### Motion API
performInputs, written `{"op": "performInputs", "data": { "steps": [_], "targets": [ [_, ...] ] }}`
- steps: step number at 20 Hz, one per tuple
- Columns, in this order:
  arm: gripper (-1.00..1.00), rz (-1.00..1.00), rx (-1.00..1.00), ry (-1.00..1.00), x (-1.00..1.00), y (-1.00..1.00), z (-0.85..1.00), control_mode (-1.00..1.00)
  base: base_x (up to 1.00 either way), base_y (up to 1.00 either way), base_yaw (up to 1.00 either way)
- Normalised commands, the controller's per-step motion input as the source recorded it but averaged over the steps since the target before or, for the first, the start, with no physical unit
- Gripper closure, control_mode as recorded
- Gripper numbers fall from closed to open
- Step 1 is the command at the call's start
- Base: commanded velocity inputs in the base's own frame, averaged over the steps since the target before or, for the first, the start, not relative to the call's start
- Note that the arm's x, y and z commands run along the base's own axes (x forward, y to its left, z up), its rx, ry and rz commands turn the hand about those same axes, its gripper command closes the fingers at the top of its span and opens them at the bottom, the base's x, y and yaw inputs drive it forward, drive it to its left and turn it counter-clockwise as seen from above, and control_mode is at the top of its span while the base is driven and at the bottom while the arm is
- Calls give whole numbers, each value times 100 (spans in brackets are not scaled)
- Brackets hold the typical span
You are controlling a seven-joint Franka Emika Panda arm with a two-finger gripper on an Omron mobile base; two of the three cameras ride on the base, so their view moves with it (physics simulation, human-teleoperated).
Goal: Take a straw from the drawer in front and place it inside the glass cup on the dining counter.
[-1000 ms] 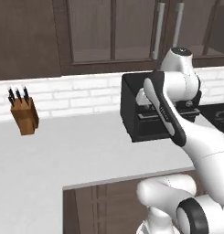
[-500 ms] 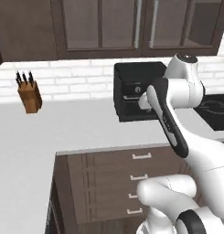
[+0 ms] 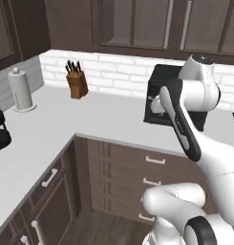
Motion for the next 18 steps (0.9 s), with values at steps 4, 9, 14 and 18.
{"op": "performInputs", "data": {
  "steps": [4,9,14,18],
  "targets": [
    [-100,0,0,0,0,0,0,100,-7,-84,66],
    [-100,0,0,0,0,0,0,100,-43,-82,48],
    [-100,0,0,0,0,0,0,100,-65,-55,33],
    [-100,0,0,0,0,0,0,100,-54,-61,27]
  ]
}}
